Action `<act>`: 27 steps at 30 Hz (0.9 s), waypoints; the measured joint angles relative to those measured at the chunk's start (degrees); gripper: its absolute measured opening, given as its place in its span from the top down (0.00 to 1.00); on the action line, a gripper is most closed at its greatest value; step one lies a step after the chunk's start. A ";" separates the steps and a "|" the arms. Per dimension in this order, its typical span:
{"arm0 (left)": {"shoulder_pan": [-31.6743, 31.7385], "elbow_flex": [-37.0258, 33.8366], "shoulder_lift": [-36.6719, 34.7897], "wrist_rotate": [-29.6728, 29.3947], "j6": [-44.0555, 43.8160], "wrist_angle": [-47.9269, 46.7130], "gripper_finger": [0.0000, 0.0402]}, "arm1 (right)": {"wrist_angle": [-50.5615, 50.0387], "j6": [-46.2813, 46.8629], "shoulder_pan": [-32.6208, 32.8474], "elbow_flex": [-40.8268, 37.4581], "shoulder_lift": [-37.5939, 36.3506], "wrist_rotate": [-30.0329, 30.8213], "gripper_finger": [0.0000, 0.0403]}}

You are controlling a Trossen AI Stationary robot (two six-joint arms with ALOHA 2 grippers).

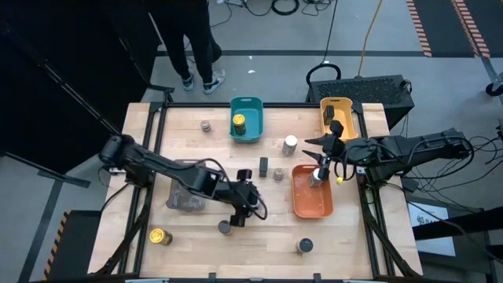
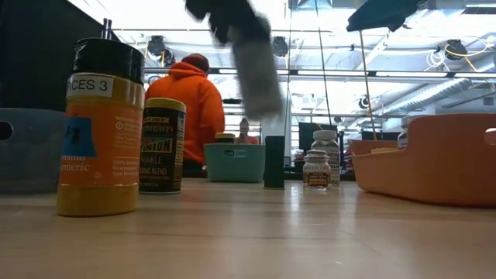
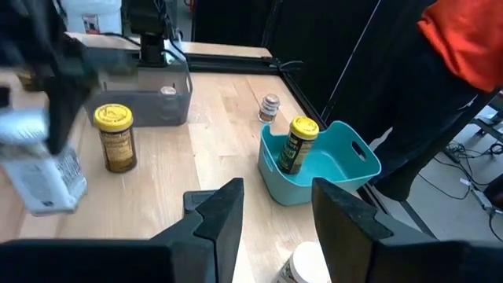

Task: Sort spices by type
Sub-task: Put the bottom white seasoning bottle into the orange bin

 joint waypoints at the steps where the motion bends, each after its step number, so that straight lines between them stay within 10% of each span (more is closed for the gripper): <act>1: 0.07 0.82 -0.93 -1.19 3.02 0.51 0.49 | -0.10 0.01 -0.01 -0.01 0.05 0.00 0.67; 8: 3.89 1.94 -5.25 -7.23 17.38 5.92 0.49 | 3.17 -1.12 -0.01 0.00 0.92 0.02 0.67; 27: 14.96 6.42 -2.25 1.16 6.67 12.95 0.49 | -11.04 8.42 0.04 -0.02 -4.55 5.72 0.67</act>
